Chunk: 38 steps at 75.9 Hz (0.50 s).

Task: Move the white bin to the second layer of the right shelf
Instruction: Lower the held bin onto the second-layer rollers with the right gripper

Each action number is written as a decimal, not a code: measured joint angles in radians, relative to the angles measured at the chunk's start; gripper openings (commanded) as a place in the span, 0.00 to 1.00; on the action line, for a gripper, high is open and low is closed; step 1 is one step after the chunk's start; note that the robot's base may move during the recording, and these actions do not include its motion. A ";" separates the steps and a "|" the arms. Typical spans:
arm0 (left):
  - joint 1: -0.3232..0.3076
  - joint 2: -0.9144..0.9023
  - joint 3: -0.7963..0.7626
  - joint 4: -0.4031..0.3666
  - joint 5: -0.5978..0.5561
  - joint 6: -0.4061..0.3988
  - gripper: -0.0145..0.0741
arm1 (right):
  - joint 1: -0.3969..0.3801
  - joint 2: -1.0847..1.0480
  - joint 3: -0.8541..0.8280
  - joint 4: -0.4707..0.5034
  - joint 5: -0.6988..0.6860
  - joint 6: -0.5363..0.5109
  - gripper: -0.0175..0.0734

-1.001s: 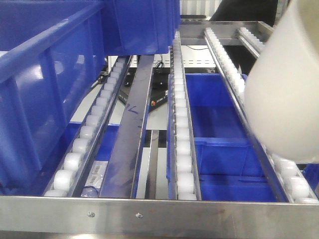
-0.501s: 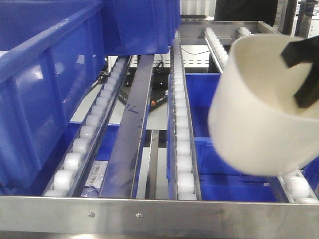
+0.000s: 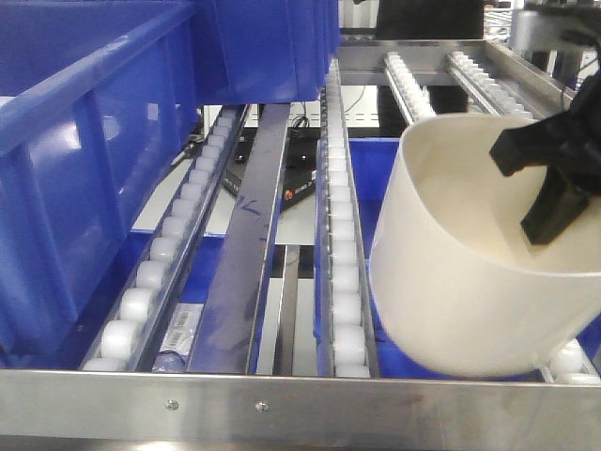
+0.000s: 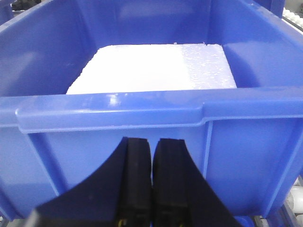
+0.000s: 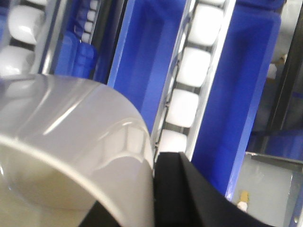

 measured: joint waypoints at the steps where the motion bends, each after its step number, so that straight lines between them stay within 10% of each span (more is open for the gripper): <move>1: 0.000 0.000 0.000 0.000 0.000 0.000 0.26 | 0.000 0.003 0.000 0.000 0.000 0.000 0.25; 38: 0.000 0.000 0.000 0.000 0.000 0.000 0.26 | 0.000 0.087 -0.005 0.000 -0.022 0.002 0.25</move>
